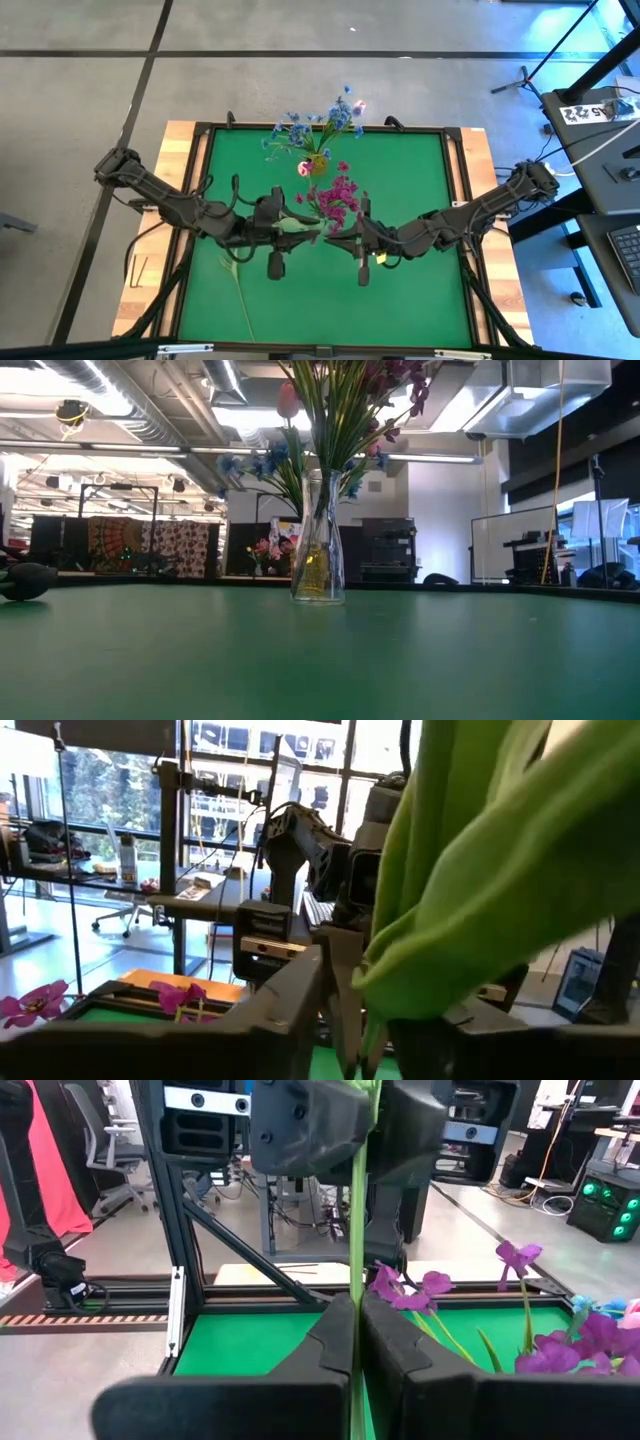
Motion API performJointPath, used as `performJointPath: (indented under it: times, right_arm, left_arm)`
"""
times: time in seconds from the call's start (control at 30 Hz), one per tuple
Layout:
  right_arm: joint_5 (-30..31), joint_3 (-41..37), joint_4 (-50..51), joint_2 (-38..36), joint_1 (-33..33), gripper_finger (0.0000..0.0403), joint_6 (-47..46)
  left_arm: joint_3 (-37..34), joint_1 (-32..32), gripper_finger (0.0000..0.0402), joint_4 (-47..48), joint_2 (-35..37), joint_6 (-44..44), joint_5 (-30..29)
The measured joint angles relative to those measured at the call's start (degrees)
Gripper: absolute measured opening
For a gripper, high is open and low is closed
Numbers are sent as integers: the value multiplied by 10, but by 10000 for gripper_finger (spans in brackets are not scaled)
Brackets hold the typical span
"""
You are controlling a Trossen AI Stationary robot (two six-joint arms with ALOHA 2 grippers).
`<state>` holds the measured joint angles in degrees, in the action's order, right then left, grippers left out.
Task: Sort flowers into vase by color
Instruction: Put the right black flower into the transparent vase
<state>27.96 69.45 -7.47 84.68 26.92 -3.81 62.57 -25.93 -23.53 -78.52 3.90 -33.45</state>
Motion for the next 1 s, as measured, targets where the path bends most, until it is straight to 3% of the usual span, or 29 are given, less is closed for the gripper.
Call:
performJointPath:
  times: [0.2, 0.57, 1.0]
  right_arm:
    - [9, 0, 0, 3, 0, 9, 2]
    - [31, 0, 2, 3, 0, 29, 3]
    - [25, 0, 49, -36, 2, 192, 0]
  left_arm:
    - [0, 0, 13, 7, 0, 0, -2]
    - [0, -9, 2, 17, 2, -2, -24]
    - [0, -54, 1, 22, 25, -47, -97]
